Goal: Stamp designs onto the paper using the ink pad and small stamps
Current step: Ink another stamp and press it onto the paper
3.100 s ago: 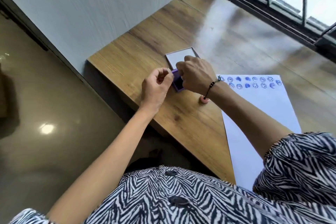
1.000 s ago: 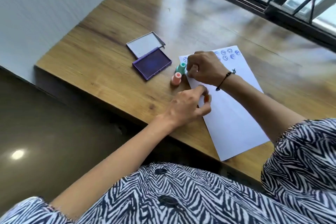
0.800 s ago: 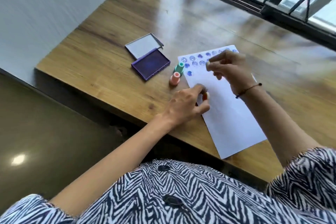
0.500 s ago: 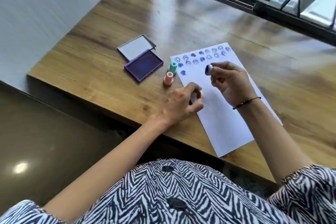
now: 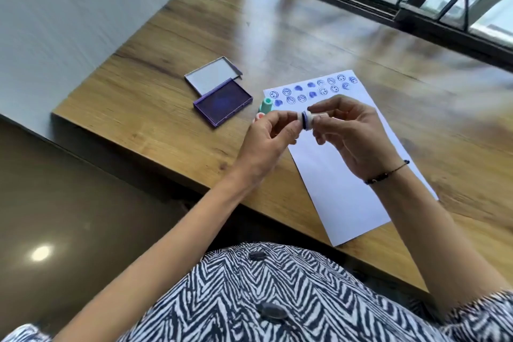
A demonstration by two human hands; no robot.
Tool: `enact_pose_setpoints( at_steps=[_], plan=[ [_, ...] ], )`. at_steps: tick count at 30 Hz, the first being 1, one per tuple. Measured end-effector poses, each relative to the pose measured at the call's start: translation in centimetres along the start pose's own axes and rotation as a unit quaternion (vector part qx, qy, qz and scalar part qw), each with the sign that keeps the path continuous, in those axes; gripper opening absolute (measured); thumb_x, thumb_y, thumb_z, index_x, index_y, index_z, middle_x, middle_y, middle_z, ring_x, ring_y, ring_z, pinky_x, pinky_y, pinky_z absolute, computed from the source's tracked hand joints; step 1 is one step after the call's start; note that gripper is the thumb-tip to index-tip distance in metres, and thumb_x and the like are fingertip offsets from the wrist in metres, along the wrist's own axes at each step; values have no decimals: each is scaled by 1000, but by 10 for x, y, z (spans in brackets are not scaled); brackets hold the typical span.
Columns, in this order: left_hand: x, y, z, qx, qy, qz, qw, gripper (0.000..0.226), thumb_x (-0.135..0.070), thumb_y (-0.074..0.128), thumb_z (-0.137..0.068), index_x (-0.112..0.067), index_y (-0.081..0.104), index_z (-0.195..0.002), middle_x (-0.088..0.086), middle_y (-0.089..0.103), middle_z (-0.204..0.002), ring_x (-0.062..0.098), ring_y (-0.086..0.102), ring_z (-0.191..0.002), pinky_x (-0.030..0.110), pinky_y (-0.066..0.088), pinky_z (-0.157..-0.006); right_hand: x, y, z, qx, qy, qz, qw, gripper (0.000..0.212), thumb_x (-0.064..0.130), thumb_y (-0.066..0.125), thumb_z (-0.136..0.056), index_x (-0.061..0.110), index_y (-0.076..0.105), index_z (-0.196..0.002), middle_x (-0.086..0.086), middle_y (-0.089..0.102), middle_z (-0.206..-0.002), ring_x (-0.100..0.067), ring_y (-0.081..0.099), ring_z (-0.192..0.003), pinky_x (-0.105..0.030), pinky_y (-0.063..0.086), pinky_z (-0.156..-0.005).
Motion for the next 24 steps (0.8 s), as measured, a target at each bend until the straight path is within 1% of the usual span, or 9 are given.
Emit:
enact_pose_setpoints(
  at_steps=[6, 8, 11, 15, 17, 19, 21, 22, 24],
  plan=[
    [-9, 0, 5, 12, 9, 19, 1000, 11, -8, 57, -85, -15, 63, -92, -1, 64, -80, 12, 57, -69, 19, 50, -67, 6, 2, 4, -17, -28, 32, 999, 19, -6, 64, -74, 13, 66, -73, -11, 55, -63, -17, 51, -50, -26, 43, -54],
    [-12, -2, 8, 6, 9, 25, 1000, 12, -7, 58, -85, -17, 63, -90, -1, 64, -80, 12, 57, -68, 19, 50, -65, 8, 5, 7, -25, -41, 36, 998, 19, -6, 64, -75, 13, 65, -74, -10, 57, -63, -17, 52, -51, -26, 45, -54],
    [-18, -3, 11, 1, 17, 23, 1000, 11, -5, 57, -84, -15, 62, -88, 0, 62, -77, 10, 57, -66, 17, 50, -61, 10, 11, 13, -43, -69, 32, 996, 20, -6, 65, -76, 13, 64, -73, 3, 62, -58, -14, 56, -52, -23, 48, -51],
    [-25, -5, 13, -9, 18, 11, 1000, 9, -5, 57, -85, -14, 60, -86, 0, 61, -74, 5, 56, -61, 16, 48, -57, 12, 20, 17, -55, -85, 26, 995, 20, -7, 64, -77, 12, 62, -74, -4, 60, -63, -15, 57, -52, -23, 48, -49],
    [-25, -8, 16, -10, 13, -12, 1000, 4, -7, 57, -85, -9, 59, -87, 1, 59, -72, 5, 54, -61, 16, 45, -56, 10, 22, 16, -51, -80, 29, 995, 19, -8, 63, -77, 11, 62, -74, -7, 58, -63, -15, 56, -50, -23, 47, -49],
    [-26, -15, 17, -11, 15, -95, 995, 6, -12, 60, -85, -7, 61, -87, 0, 59, -70, 7, 52, -63, 21, 45, -60, 6, 24, 15, -31, -60, 45, 997, 17, -7, 62, -79, 9, 61, -75, -10, 58, -62, -15, 57, -49, -23, 48, -48],
    [-26, -27, 15, -28, 15, -221, 975, 13, -20, 62, -84, -8, 64, -87, 3, 64, -77, 14, 57, -70, 31, 48, -69, 0, 27, 13, -26, -64, 146, 987, 10, -3, 65, -78, 6, 63, -76, -13, 60, -63, -16, 56, -51, -24, 50, -48],
    [-27, -36, 14, -50, 12, -270, 961, 16, -25, 62, -83, -9, 65, -87, 5, 66, -82, 17, 59, -74, 31, 48, -72, -4, 30, 12, -33, -90, 237, 967, 6, 0, 66, -77, 6, 64, -76, -12, 61, -63, -16, 55, -53, -27, 51, -50],
    [-28, -57, 12, -97, 5, -325, 941, 20, -31, 62, -83, -12, 64, -88, 2, 65, -83, 16, 58, -75, 25, 44, -68, -13, 40, 10, -35, -157, 421, 893, 4, 5, 61, -80, 4, 65, -78, -12, 63, -72, -22, 56, -61, -37, 51, -60]
  ],
)
Point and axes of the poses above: each hand's wrist, its own z-axis away from the middle knuckle, its own y-axis out of the palm, x = y × z, the point moved 4 cm from there along -z, towards the middle knuckle
